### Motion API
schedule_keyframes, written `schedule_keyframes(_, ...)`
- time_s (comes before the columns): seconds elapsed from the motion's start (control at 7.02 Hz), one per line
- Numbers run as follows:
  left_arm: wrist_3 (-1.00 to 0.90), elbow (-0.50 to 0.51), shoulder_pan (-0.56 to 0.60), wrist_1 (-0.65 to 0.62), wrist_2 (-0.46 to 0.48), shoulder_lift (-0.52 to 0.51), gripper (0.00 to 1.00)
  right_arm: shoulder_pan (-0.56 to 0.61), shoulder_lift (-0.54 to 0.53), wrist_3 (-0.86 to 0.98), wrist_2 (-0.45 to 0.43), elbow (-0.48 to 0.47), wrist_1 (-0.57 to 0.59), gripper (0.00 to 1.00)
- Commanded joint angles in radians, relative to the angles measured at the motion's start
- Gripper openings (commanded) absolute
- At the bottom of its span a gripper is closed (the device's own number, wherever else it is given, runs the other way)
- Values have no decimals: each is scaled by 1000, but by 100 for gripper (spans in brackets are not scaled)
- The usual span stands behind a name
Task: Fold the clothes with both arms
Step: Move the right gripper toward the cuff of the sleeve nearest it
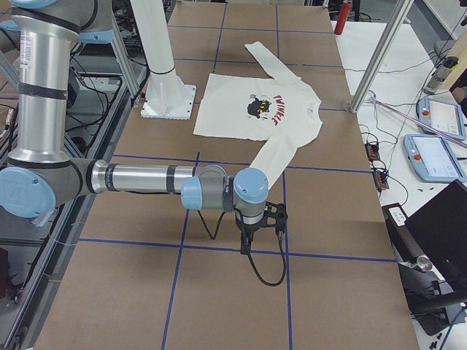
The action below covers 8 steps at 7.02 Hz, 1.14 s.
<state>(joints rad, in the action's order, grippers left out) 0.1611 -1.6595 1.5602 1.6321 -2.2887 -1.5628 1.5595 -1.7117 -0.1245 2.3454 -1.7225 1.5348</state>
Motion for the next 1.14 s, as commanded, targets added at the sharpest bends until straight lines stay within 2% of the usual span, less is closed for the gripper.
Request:
schedule_keyframes(0.0,0,-2,0,2,0,0,100,-1,7,-6,-1,-8,-1,100)
schedule_keyframes(0.14,2,-31,0,-1,0,-2,100,-22,17,-7,-3,-40,-22,100)
schedule_keyframes(0.43,3,-78,-5,9,-15,-16,100,-142,72,-99,5,-74,-164,100)
schedule_keyframes(0.57,3,-72,-14,30,-70,-31,100,-247,101,-128,-3,-75,-171,100)
schedule_keyframes(0.71,14,-77,-19,75,-81,-23,100,-328,104,-239,-18,-75,-191,100)
schedule_keyframes(0.86,12,-77,-19,84,-80,-29,100,-375,52,-371,-56,-68,-349,100)
schedule_keyframes(1.0,11,-77,-20,112,-81,-39,100,-430,-7,-524,-86,-45,-559,100)
